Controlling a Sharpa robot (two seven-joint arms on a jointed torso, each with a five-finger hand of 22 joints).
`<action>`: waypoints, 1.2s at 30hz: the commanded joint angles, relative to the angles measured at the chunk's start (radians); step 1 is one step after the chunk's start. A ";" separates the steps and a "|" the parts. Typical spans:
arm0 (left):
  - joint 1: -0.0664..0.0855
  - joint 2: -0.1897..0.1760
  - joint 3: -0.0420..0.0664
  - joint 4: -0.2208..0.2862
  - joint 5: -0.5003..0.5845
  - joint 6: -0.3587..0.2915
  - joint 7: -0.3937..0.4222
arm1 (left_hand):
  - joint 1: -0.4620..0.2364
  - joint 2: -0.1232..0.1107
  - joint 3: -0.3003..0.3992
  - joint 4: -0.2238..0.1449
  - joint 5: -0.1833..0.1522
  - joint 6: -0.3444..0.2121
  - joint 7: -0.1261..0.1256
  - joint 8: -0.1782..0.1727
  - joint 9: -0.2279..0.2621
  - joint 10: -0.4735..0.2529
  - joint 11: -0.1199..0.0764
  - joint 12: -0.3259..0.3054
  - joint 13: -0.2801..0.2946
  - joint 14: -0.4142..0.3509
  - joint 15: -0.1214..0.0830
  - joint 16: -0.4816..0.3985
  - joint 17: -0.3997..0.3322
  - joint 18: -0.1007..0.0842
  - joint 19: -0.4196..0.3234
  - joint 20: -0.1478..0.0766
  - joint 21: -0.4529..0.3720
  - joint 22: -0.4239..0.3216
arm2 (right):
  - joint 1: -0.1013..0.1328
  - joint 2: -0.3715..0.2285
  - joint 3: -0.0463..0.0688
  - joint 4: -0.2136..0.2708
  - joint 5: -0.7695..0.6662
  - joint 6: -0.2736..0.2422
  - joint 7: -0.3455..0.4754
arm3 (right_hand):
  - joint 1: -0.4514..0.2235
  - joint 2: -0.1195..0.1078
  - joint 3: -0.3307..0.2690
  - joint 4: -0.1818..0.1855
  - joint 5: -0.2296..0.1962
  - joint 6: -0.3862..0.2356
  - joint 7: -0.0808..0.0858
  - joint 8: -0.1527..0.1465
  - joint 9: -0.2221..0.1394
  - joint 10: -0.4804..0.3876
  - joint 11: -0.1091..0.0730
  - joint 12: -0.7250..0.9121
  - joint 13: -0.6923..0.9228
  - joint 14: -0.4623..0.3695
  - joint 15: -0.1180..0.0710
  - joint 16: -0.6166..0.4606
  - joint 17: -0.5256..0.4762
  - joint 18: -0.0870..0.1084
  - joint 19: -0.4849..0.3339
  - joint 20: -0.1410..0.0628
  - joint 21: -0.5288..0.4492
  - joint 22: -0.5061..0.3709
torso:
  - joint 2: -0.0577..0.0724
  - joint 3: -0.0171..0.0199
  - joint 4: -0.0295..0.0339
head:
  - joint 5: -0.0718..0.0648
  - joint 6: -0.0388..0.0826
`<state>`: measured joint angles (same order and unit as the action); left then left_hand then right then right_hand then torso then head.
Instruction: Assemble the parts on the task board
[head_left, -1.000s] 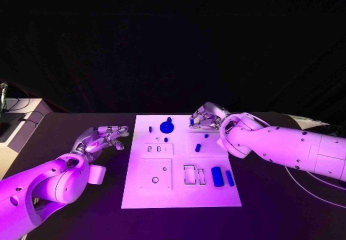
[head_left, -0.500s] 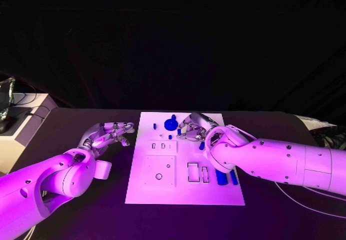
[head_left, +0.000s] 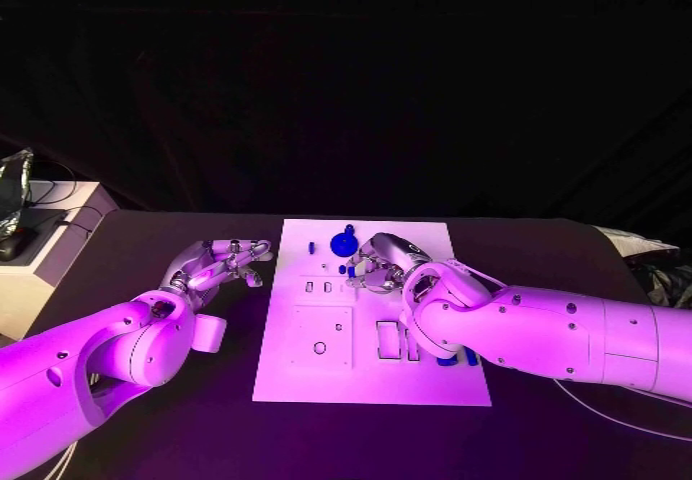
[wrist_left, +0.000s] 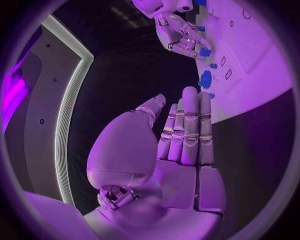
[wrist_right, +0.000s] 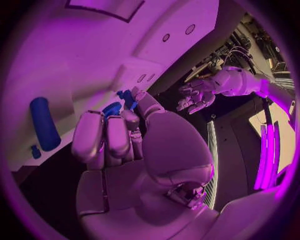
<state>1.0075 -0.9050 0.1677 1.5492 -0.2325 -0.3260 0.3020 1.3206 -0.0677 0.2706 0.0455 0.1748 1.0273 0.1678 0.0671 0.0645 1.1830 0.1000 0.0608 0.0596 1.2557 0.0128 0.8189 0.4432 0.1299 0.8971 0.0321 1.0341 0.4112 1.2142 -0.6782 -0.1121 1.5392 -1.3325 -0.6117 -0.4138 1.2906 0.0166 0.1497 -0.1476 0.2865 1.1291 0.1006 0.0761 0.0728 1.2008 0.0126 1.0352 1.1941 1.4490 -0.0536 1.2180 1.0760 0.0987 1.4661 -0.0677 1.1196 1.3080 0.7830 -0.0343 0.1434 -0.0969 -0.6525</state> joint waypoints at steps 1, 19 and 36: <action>0.000 0.002 0.001 0.001 0.004 0.022 0.002 | -0.002 0.007 -0.001 -0.002 -0.005 -0.007 0.000 -0.004 0.000 -0.005 0.001 -0.001 0.001 -0.007 0.003 0.004 -0.001 0.008 -0.005 0.002 0.005 -0.002 | -0.003 0.002 0.000 0.007 -0.048 0.011 -0.020 | -0.002 -0.006 0.003 -0.004 0.004 0.014 0.008 0.004 0.001 -0.001 -0.004 -0.002 -0.001 0.001 -0.007 -0.005 0.000 -0.012 0.056 -0.006 -0.002 0.152 | 0.000 0.0003 -0.0005 | -0.001 -0.002; 0.000 0.002 0.001 0.000 0.004 0.023 0.002 | -0.002 0.007 -0.001 -0.002 -0.005 -0.007 0.000 -0.004 0.000 -0.005 0.001 -0.001 0.001 -0.007 0.003 0.004 -0.001 0.008 -0.005 0.002 0.005 -0.002 | -0.013 0.015 -0.001 -0.004 -0.048 0.052 -0.038 | -0.009 -0.007 0.001 -0.003 -0.008 0.016 0.007 0.004 0.001 0.003 -0.005 0.005 0.000 0.001 -0.007 -0.002 0.000 -0.013 0.058 -0.006 0.001 0.153 | -0.001 -0.0017 -0.0005 | 0.000 -0.002; 0.000 -0.001 0.001 0.002 0.004 0.022 0.001 | -0.001 0.007 -0.003 -0.003 -0.005 -0.008 0.001 -0.004 0.000 -0.007 0.001 -0.001 0.001 -0.007 0.003 0.005 -0.002 0.008 -0.006 0.002 0.010 -0.010 | -0.019 0.032 -0.002 -0.036 -0.043 0.060 -0.030 | -0.016 -0.019 -0.008 0.002 -0.012 0.006 0.011 -0.001 -0.001 -0.003 -0.002 0.000 -0.005 0.001 -0.005 0.001 0.001 -0.013 0.058 -0.005 0.001 0.154 | 0.000 -0.0006 0.0012 | 0.002 -0.008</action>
<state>1.0074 -0.9073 0.1677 1.5486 -0.2324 -0.3208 0.2985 1.3206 -0.0676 0.2706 0.0455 0.1748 1.0273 0.1678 0.0670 0.0646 1.1831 0.1000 0.0608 0.0596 1.2558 0.0128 0.8189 0.4427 0.1300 0.8971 0.0321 1.0392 0.4055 1.2012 -0.6482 -0.1112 1.5076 -1.3682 -0.5721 -0.4474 1.2790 0.0048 0.1475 -0.1459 0.2801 1.1310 0.0987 0.0758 0.0727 1.2018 0.0138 1.0353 1.1907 1.4490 -0.0536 1.2180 1.0762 0.0988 1.4660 -0.0675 1.1196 1.3075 0.7824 -0.0355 0.1438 -0.0970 -0.6576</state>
